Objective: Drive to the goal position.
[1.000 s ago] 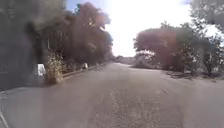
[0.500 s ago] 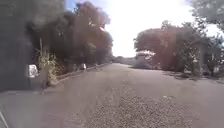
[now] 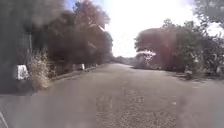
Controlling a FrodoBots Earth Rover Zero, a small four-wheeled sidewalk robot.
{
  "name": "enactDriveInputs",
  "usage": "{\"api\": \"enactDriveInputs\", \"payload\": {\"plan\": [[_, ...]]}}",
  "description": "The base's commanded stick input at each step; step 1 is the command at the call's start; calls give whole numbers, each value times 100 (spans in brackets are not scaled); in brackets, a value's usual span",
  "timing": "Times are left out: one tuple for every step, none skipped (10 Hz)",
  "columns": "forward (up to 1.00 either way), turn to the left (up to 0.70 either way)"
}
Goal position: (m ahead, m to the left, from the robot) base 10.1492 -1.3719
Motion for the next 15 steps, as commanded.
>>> {"api": "enactDriveInputs", "payload": {"plan": [[0,0],[0,0],[0,0],[0,0],[29,0],[48,0],[50,0],[50,0],[50,0],[50,0],[50,0],[50,0],[50,0],[50,0],[50,0]]}}
